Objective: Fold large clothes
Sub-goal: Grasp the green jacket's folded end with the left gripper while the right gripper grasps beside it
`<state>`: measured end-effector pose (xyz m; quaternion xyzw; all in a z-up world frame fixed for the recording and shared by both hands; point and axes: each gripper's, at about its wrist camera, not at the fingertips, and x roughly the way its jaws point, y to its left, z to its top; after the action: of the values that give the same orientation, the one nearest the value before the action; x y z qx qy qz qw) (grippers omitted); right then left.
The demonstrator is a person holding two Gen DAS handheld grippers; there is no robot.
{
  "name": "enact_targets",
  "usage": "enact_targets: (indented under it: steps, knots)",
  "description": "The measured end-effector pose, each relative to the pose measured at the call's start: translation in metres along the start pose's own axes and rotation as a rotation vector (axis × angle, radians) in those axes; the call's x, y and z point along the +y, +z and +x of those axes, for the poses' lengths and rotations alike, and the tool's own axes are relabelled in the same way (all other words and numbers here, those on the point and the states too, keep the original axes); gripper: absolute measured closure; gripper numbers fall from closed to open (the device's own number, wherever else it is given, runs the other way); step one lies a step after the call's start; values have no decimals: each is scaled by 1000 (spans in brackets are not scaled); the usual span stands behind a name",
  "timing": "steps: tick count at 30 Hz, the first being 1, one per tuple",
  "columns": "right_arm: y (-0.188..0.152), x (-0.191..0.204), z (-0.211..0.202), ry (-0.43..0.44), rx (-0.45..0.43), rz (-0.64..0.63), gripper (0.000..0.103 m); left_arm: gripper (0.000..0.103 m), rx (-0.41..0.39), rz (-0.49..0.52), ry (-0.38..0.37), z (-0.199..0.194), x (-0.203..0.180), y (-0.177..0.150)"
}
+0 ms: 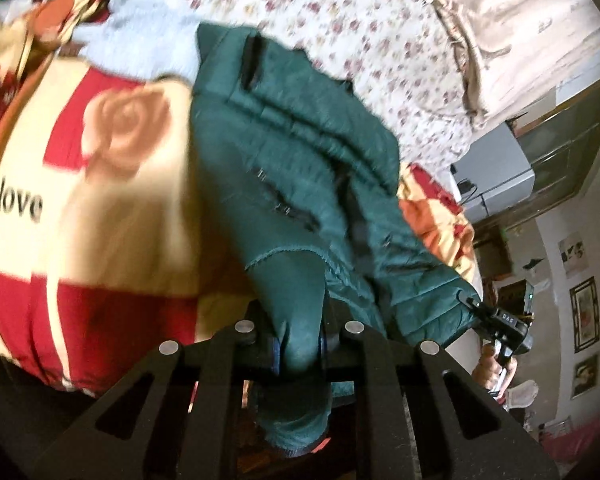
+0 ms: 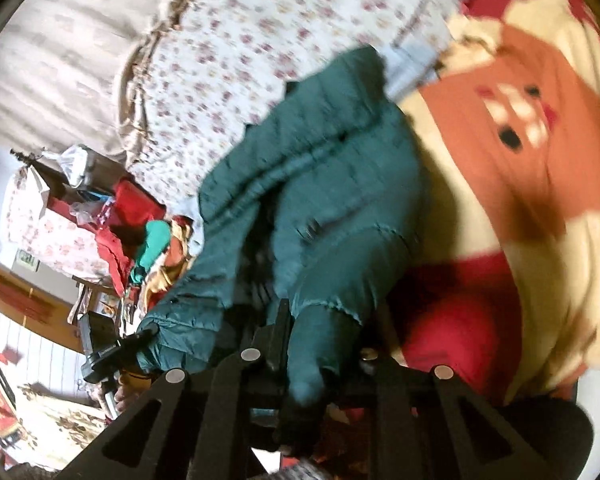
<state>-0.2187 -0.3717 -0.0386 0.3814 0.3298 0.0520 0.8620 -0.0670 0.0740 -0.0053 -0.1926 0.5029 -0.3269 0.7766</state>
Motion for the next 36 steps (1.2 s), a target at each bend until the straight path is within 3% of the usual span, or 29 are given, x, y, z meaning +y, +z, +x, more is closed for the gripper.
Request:
enact_targets:
  steps: [9, 17, 23, 29, 33, 36]
  knots:
    - [84, 41, 7, -52, -89, -75, 89, 92, -108, 82, 88, -4, -47, 81]
    - [177, 60, 38, -142, -160, -48, 90, 91, -167, 81, 219, 28, -67, 178]
    - [254, 59, 91, -235, -183, -7, 90, 91, -164, 16, 341, 74, -46, 242]
    - [290, 39, 161, -371, -119, -26, 90, 91, -97, -42, 445, 140, -8, 280]
    - [298, 12, 204, -456, -75, -30, 89, 88, -76, -36, 467, 171, 5, 289]
    - [302, -4, 213, -447, -72, 3, 87, 87, -71, -85, 429, 179, 17, 292]
